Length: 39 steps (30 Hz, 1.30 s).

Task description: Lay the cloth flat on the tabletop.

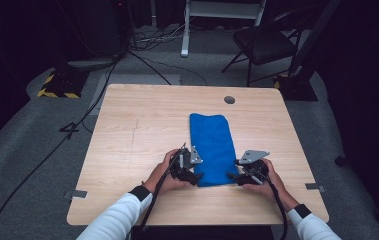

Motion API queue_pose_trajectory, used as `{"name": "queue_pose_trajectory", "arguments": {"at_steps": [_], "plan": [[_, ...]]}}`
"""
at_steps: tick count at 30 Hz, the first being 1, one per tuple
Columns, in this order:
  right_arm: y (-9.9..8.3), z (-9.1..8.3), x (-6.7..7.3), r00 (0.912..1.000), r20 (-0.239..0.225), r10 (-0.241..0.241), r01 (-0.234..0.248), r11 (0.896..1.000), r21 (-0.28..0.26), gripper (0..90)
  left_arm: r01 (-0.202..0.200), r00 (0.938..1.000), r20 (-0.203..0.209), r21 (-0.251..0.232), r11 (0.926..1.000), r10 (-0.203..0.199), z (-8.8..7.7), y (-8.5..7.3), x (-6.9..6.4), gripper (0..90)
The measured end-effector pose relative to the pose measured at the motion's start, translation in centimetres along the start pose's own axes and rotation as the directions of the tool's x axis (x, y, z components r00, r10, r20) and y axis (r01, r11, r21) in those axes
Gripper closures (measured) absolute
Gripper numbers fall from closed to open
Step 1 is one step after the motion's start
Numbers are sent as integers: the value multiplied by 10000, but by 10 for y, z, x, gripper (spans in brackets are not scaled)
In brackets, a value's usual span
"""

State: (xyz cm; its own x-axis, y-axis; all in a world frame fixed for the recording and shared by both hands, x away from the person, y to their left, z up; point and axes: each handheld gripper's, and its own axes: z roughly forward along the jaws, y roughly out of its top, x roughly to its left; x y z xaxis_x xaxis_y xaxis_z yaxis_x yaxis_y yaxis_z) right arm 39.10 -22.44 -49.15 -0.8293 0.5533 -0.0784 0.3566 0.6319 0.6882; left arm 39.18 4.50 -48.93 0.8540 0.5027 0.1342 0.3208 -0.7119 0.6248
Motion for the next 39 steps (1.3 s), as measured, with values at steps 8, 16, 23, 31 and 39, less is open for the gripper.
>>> {"name": "queue_pose_trajectory", "arguments": {"at_steps": [8,16,23,31,39], "plan": [[8,8,10,9995,-299,-66,64,10000,-71,397,108,9999,-53,-54,9999,-109,-11,-16,2,225],[12,11,20,9981,-608,-73,66,9999,-108,397,431,9990,99,-177,9989,-430,-20,-30,5,228],[10,8,26,9954,-899,-326,321,9995,-77,387,331,9993,165,-155,9993,-328,-27,-36,1,220],[4,-1,33,9900,-1309,-532,528,9986,-61,374,501,9975,509,-266,9984,-487,-37,-49,-11,211],[-3,-5,43,9821,-1699,-817,826,9966,-19,385,403,9964,757,-130,9991,-392,-41,-51,-24,194]]}}
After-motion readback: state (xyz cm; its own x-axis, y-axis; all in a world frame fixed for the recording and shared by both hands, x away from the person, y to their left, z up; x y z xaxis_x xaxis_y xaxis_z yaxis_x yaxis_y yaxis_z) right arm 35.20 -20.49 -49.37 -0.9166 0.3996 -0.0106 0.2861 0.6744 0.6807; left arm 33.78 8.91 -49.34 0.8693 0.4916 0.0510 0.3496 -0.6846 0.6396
